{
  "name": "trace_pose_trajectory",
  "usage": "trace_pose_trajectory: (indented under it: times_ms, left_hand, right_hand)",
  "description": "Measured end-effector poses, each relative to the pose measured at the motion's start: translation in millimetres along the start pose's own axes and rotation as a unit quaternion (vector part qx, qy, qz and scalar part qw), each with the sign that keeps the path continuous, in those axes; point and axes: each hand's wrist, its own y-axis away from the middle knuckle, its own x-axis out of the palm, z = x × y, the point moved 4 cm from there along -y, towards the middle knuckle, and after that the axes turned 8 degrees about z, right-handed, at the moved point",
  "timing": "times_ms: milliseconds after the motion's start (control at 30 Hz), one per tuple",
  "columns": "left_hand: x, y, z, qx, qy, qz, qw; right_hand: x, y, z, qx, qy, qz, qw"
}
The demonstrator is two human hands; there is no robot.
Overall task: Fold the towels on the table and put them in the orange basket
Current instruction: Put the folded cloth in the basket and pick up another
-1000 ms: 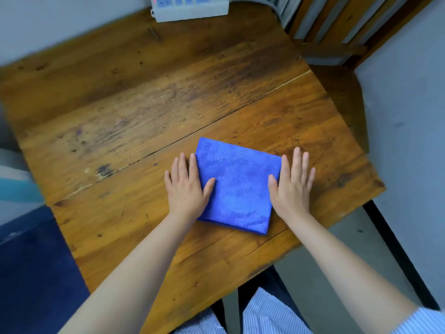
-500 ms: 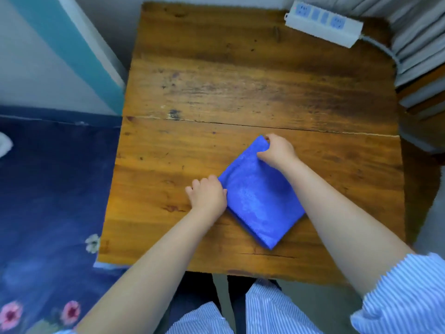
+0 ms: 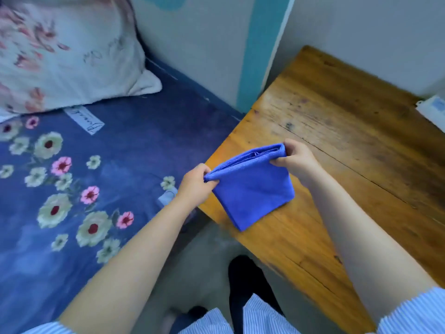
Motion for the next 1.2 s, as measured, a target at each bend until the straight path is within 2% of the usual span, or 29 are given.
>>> trace_pose_trajectory:
  times_ms: [167,300,467,567,767,933,1067,1200]
  left_hand:
    - [-116,87,88,-0.014,0.057,-0.185,0.981]
    - [-183,169,165,-0.042,0.112,-0.291,0.949]
    - [-251,289,270,-0.045,0.242,-0.410,0.878]
    - [-276,342,319,-0.057,0.301,-0.467,0.829]
    - [-316,407,389,-0.048,0.361,-0.504,0.783]
    - [-363,415,422,-0.032,0.395,-0.530,0.749]
    - [-416,405,441,-0.043,0.361,-0.536,0.762]
    - [-484,376,466,-0.072,0.321,-0.551,0.767]
  right_hand:
    - [139,16,86,-0.128,0.057,0.085,0.986]
    - [251,47,131,-0.201,0.079,0.144,0.966]
    - [407,103,180,-0.276,0.091,0.236,0.927]
    - [473,133,200,-0.301,0.116,0.276,0.905]
    - [567,157,234,-0.321,0.129,0.342,0.874]
    - [624,145,276,-0.351,0.148,0.331,0.863]
    - [669,116,317,-0.357,0.141,0.348,0.855]
    - [715,75,365,-0.352,0.114,0.341,0.864]
